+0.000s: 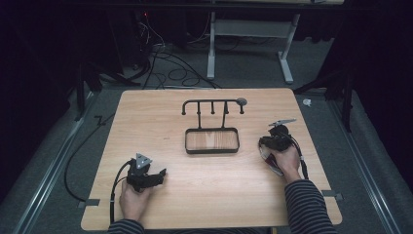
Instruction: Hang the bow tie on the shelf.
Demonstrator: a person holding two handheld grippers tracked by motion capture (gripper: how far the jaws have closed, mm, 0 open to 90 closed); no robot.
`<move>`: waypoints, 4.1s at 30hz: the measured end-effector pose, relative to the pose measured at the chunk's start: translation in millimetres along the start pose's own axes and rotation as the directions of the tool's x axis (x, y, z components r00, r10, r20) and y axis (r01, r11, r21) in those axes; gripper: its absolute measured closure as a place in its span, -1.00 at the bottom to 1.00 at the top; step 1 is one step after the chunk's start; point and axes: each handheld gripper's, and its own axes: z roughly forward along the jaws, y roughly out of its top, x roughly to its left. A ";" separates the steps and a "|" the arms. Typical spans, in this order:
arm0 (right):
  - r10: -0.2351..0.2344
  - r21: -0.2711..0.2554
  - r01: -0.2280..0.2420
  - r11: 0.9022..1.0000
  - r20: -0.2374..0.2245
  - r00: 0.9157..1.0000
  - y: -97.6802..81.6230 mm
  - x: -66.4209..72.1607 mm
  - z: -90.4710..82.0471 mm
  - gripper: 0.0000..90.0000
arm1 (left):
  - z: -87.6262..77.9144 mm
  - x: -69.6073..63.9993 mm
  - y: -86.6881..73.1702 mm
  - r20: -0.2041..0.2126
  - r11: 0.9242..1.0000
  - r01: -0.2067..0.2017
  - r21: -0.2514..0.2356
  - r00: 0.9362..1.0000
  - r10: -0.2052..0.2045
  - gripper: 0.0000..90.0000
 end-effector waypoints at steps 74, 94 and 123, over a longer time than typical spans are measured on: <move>-0.263 -0.417 0.229 0.880 -0.024 0.965 32.5 101.3 -137.8 1.00 | 0.0 0.3 -0.1 0.003 1.000 0.002 -0.002 1.000 -0.002 -0.49; -0.311 -0.428 0.256 0.867 -0.063 0.948 48.9 125.2 -129.0 1.00 | 0.0 0.4 -0.1 0.003 1.000 0.002 -0.001 1.000 -0.002 -0.49; -0.326 -0.421 0.251 0.872 -0.114 0.939 79.3 150.8 -105.8 1.00 | -0.1 0.5 0.0 0.004 1.000 0.002 0.000 1.000 -0.002 -0.49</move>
